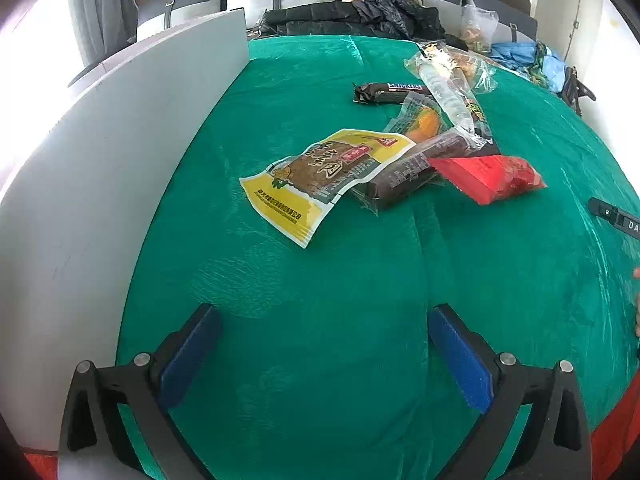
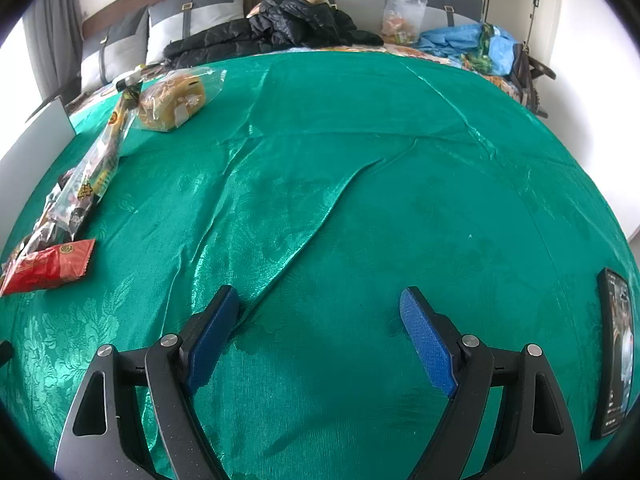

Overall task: Organize snacks
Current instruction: 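Withdraw both tools from the box back over the snack pile, then reach the left tool to the yellow tofu snack packet and grasp it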

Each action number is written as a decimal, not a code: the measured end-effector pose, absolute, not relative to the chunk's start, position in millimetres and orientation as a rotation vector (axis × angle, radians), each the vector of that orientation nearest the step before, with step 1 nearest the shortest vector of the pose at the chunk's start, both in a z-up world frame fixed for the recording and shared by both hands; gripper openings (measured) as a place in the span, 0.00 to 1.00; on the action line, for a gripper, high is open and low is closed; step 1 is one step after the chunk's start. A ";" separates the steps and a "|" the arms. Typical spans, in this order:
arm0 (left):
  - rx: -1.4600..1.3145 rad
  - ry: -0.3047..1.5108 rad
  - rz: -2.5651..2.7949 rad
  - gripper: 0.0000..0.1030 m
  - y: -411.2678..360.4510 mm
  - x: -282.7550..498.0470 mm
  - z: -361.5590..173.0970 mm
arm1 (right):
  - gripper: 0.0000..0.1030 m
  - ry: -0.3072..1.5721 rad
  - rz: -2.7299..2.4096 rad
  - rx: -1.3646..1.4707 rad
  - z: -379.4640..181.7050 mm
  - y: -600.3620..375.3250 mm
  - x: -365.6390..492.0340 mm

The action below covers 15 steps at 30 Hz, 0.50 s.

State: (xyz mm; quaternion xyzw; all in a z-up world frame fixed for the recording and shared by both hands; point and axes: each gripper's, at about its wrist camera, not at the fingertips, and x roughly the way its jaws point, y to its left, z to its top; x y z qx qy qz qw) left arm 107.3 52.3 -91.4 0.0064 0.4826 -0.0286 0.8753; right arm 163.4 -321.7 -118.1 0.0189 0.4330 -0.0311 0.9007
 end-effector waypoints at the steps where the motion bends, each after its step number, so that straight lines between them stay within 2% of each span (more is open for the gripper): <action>1: 0.016 1.006 -0.064 1.00 52.4 106.6 -91.7 | 0.83 0.896 -0.064 0.039 -118.2 -321.7 163.8; 15: 0.035 0.997 -0.089 1.00 51.6 107.5 -92.1 | 0.83 0.896 -0.064 0.039 -117.8 -321.5 163.2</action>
